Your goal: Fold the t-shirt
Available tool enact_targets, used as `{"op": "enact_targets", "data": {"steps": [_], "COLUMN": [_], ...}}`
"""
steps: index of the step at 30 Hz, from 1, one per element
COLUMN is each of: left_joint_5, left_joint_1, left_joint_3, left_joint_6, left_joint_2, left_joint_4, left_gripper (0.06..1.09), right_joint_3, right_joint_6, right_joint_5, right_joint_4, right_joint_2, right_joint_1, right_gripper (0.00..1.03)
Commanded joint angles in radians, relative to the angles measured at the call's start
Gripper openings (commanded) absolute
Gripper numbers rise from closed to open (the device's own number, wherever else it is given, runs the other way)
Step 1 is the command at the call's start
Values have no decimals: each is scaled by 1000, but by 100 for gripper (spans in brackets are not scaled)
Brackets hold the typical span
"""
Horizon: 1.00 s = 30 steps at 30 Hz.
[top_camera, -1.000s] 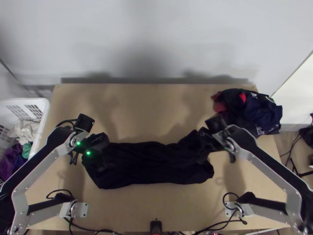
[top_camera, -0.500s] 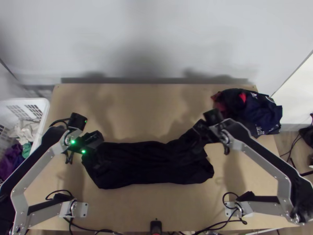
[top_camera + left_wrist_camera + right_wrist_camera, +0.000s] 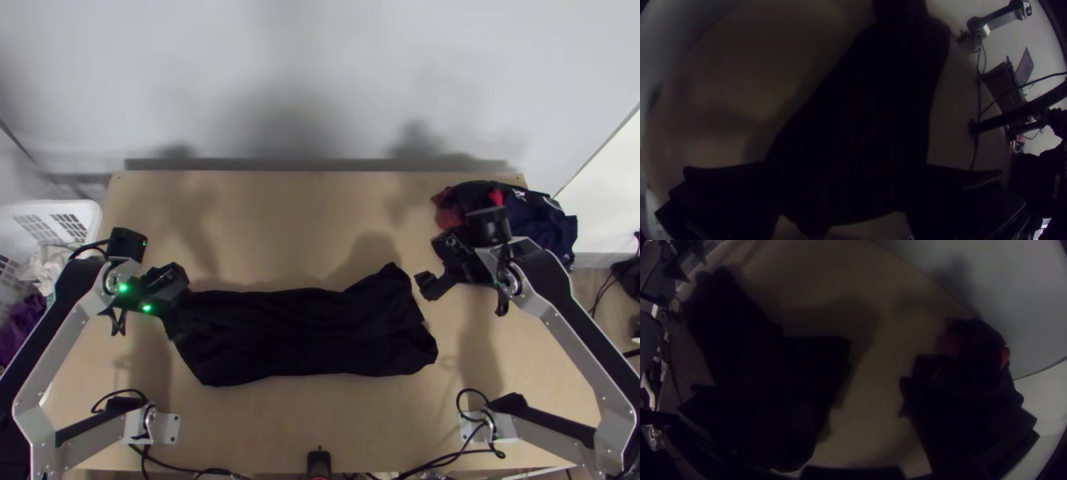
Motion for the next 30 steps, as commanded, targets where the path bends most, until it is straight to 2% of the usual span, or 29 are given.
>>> {"op": "enact_targets", "data": {"steps": [1, 4, 7, 8, 10, 12, 14, 15, 17, 20, 23, 26, 27, 30], "left_joint_5": [-39, -36, -19, 6, 44, 85, 136, 144, 164, 170, 239, 297, 345, 411], "left_joint_1": [41, 33, 27, 28, 33, 13, -54, -94, -145, -143, -169, -248, -248, -238], "left_joint_3": [-2, 19, 62, 88, 133, 151, 151, 148, 147, 145, 168, 211, 219, 229], "left_joint_6": [78, 73, 47, 30, 0, -50, -111, -143, -171, -172, -194, -211, -206, -166], "left_joint_2": [-7, -7, -7, -3, 13, 13, -16, -27, -32, -30, -21, 48, 96, 263], "left_joint_4": [-24, -44, -63, -70, -90, -92, -92, -94, -124, -136, -144, -141, -138, -146], "left_gripper": [104, 104, 104, 104, 103, 98, 98, 98, 104, 104, 104, 104, 104, 104], "right_joint_3": [-29, -17, 0, 14, 36, 62, 82, 83, 83, 77, 82, 82, 74, 49], "right_joint_6": [-14, -5, 9, 16, 24, 35, 59, 72, 81, 104, 112, 148, 158, 158], "right_joint_5": [0, -5, -5, -5, -13, -53, -89, -95, -100, -109, -137, -234, -269, -359], "right_joint_4": [6, 3, -24, -38, -46, -72, -89, -90, -96, -92, -67, -4, 14, 62], "right_joint_2": [17, 31, 28, 25, 10, 7, 4, -4, -7, 11, 68, 126, 156, 257], "right_joint_1": [-28, -10, 36, 53, 71, 94, 125, 154, 225, 325, 394, 418, 418, 420], "right_gripper": [99, 96, 85, 78, 55, 36, 7, 3, 3, 3, 3, 3, 3, 3]}}
